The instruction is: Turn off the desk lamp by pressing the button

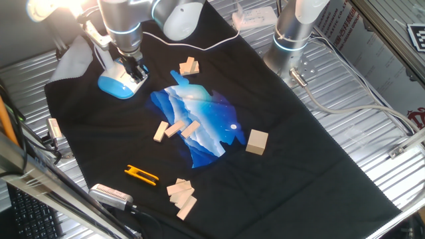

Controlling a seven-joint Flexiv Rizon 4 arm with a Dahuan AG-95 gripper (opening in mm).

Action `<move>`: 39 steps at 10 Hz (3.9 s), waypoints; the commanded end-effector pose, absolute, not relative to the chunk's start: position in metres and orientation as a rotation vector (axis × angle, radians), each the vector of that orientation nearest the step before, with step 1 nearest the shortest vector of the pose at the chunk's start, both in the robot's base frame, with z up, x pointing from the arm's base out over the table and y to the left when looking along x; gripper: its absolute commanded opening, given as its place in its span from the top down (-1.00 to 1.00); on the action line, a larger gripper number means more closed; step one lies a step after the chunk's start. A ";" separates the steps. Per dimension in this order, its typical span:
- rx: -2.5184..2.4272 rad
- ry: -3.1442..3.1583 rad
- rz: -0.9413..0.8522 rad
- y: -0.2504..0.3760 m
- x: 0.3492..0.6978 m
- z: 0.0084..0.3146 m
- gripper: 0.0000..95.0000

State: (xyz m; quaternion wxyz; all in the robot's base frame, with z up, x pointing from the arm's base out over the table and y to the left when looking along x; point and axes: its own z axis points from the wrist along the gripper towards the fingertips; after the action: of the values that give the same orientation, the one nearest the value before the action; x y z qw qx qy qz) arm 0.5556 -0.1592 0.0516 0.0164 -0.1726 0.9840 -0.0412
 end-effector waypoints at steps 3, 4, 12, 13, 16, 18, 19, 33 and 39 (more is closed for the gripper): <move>-0.434 3.101 -0.226 -0.159 0.555 0.051 1.00; -0.392 3.111 -0.248 -0.159 0.555 0.051 1.00; -0.373 3.129 -0.242 -0.159 0.555 0.051 1.00; -0.378 3.130 -0.246 -0.160 0.555 0.051 1.00; -0.396 3.125 -0.233 -0.166 0.559 0.047 1.00; -0.413 3.126 -0.243 -0.167 0.557 0.048 1.00; -0.412 3.125 -0.239 -0.169 0.557 0.049 1.00; -0.482 3.037 -0.208 -0.181 0.553 0.050 1.00; -0.507 3.040 -0.202 -0.184 0.561 0.046 1.00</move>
State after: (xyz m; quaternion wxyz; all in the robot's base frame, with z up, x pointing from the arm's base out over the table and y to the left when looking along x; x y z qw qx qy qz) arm 0.5611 -0.1845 0.0464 0.0263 -0.1640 0.9839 -0.0657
